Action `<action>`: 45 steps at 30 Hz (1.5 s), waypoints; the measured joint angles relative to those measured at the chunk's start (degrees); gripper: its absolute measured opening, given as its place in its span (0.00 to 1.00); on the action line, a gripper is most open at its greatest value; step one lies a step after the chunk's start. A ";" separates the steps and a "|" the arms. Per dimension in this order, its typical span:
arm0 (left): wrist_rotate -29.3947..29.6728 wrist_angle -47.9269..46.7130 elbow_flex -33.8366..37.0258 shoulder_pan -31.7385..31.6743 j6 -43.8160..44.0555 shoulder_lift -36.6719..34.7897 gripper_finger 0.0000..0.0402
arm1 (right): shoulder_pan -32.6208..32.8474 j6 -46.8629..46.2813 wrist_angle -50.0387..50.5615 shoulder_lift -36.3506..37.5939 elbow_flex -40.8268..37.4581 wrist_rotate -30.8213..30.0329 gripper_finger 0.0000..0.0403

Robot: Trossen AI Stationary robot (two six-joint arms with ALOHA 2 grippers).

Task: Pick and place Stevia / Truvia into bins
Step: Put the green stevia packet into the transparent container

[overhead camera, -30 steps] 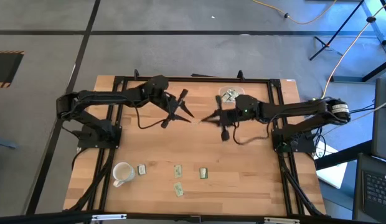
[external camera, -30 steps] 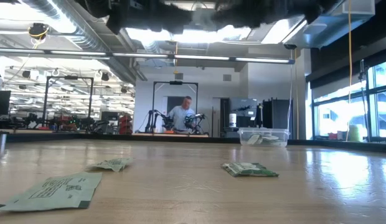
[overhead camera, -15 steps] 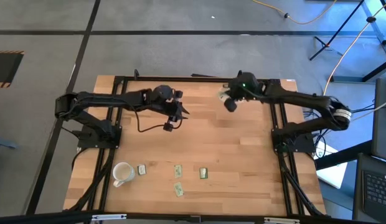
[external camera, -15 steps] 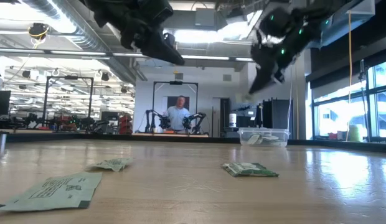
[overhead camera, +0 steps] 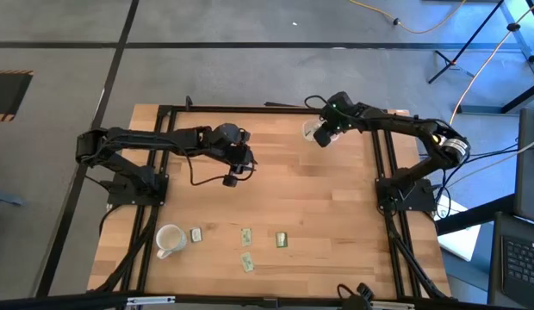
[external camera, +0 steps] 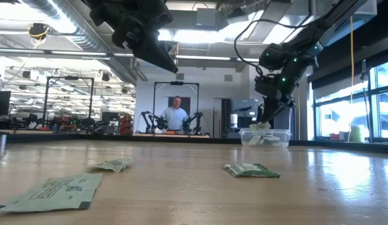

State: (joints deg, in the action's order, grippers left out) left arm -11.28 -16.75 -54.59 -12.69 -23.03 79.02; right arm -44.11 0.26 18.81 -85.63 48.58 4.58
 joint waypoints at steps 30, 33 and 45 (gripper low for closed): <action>3.94 -3.87 -0.02 20.28 7.07 7.12 0.23 | 12.85 4.98 -1.41 6.28 3.87 -1.91 0.28; 8.02 -4.96 -0.02 21.96 9.62 7.17 0.23 | 17.25 4.61 -1.35 7.09 3.87 -1.81 0.28; 14.79 -3.98 -0.02 27.77 18.96 7.30 0.24 | 33.26 4.48 -0.17 7.48 3.85 -9.57 0.28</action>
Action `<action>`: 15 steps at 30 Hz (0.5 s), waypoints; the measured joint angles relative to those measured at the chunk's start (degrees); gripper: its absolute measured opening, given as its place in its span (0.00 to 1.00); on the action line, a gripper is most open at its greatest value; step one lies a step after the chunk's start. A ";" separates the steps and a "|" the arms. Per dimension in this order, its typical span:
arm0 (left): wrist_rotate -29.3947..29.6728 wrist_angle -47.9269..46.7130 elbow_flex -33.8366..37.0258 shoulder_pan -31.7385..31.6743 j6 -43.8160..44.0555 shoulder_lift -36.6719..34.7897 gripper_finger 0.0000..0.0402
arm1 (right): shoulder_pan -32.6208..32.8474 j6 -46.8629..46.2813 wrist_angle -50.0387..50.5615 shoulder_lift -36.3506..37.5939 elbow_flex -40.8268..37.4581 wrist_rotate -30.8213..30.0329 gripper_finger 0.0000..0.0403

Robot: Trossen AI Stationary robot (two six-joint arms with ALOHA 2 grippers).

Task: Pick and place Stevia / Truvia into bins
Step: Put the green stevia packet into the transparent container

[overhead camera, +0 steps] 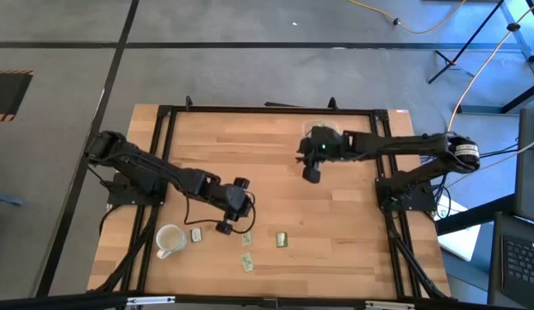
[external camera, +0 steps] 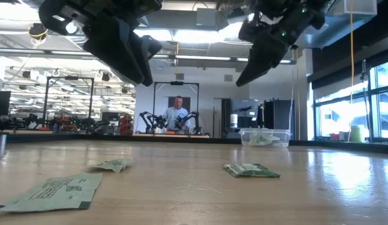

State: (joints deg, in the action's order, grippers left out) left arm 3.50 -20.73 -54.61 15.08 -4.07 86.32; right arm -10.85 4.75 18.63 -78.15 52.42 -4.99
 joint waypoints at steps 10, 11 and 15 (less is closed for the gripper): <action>2.18 3.59 -0.32 5.40 1.60 7.86 0.27 | 10.97 -7.71 -0.53 0.00 0.00 -5.92 0.28; 2.38 3.58 -0.70 5.62 1.75 8.79 0.27 | 11.96 -8.49 -0.57 0.00 0.00 -6.80 0.28; 2.26 3.73 -2.06 6.01 1.83 12.60 0.27 | 14.84 -11.08 -1.10 0.00 0.00 -7.65 0.28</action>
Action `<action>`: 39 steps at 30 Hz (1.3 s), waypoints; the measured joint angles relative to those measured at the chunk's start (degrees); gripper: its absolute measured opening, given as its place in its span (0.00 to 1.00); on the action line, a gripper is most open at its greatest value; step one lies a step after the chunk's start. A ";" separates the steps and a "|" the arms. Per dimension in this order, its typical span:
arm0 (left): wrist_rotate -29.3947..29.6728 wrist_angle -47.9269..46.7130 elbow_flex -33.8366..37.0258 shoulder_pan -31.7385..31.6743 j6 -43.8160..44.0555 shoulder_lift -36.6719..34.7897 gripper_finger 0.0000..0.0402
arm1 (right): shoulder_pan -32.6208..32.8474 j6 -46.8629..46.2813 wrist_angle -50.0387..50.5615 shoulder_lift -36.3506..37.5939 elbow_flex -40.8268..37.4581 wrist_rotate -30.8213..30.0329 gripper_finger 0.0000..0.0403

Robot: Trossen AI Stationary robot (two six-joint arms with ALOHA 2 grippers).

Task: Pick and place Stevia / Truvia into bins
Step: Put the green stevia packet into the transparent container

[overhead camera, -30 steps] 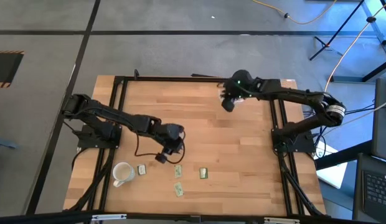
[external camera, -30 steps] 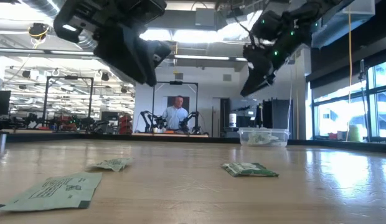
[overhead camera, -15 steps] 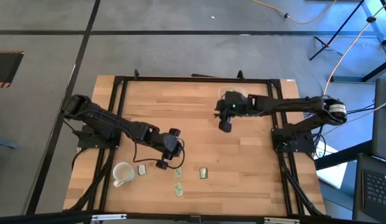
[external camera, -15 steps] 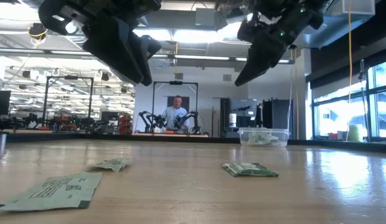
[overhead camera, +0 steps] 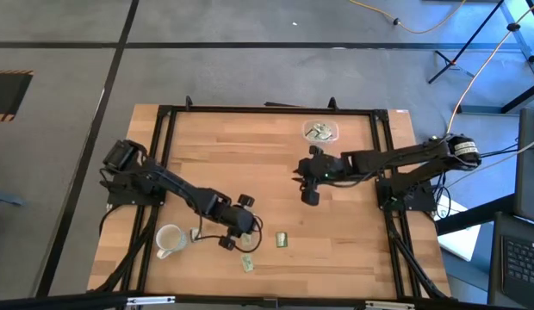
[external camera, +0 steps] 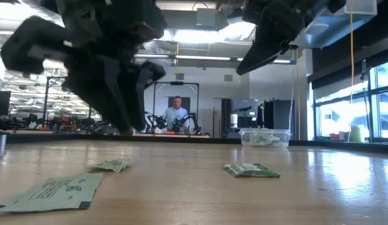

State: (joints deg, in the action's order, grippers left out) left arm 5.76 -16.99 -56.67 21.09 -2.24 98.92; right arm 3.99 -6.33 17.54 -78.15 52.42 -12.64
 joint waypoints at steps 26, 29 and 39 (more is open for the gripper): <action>-4.38 -1.52 -1.27 0.67 3.18 7.10 0.12 | 3.17 -2.51 -0.71 -0.04 -0.02 -0.05 0.28; -4.32 -1.80 -1.24 0.65 3.19 7.15 0.09 | 3.17 -2.49 -0.70 -0.04 -0.02 -0.05 0.28; -4.03 -2.47 -0.70 0.54 3.25 4.49 0.01 | 3.17 -2.35 -0.53 -0.04 -0.02 0.02 0.28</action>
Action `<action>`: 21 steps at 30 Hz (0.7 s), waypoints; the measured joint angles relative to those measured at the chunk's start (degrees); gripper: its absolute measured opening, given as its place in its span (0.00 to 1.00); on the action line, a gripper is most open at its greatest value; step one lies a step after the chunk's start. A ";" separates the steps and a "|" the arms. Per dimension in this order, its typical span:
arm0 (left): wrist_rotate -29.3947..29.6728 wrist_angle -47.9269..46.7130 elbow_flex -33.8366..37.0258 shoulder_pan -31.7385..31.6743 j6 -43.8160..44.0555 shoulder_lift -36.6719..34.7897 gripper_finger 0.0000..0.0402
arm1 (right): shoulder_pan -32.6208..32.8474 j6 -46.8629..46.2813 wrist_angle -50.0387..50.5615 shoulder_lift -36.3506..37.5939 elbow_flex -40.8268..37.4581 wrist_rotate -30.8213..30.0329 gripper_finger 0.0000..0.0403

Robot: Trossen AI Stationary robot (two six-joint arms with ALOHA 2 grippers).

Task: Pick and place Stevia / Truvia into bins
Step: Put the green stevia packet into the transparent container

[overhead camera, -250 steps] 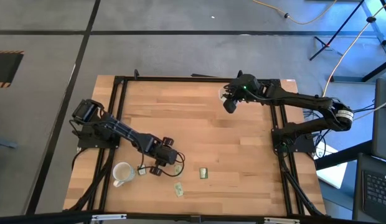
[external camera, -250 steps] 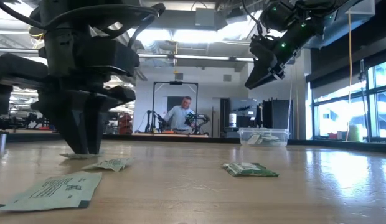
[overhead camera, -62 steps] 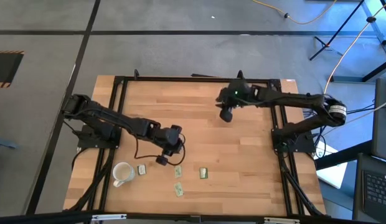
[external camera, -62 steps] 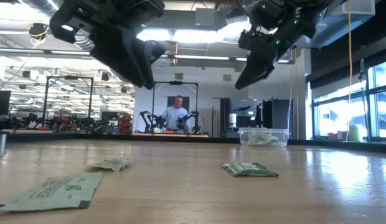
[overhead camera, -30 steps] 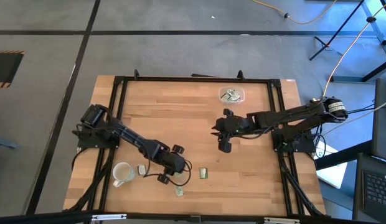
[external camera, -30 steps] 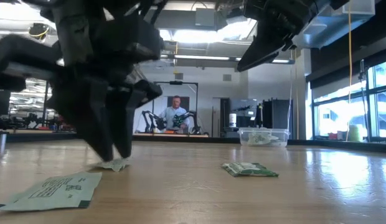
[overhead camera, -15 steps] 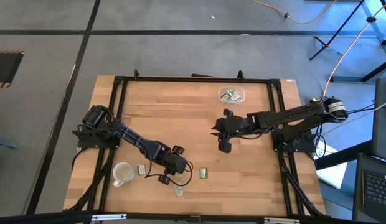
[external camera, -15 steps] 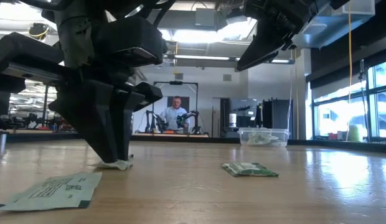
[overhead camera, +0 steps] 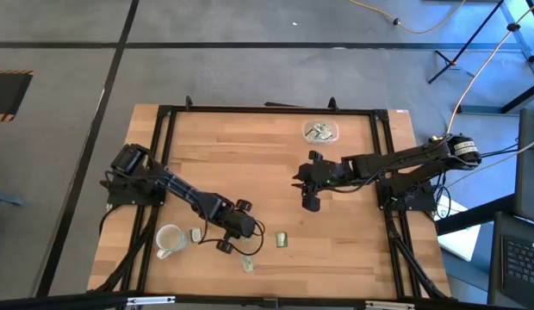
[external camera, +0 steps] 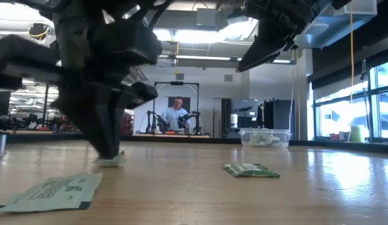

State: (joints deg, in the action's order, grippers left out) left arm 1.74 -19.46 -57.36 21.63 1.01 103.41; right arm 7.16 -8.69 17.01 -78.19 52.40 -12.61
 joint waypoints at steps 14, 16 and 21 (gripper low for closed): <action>30.99 4.16 -0.24 -2.92 -6.32 -12.09 0.01 | 2.22 4.71 -7.47 -0.04 -0.07 0.23 0.28; 37.62 8.18 -0.30 -2.99 -8.71 -12.27 0.01 | 2.49 4.70 -8.74 -0.06 -0.07 0.22 0.28; 50.73 16.92 -0.33 -3.02 -21.13 -11.84 0.01 | 2.47 5.86 -13.48 -0.55 -0.07 0.21 0.28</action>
State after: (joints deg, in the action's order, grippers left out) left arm 52.46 -2.55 -57.69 18.61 -20.12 91.57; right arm 9.63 -2.83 3.53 -78.74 52.34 -12.40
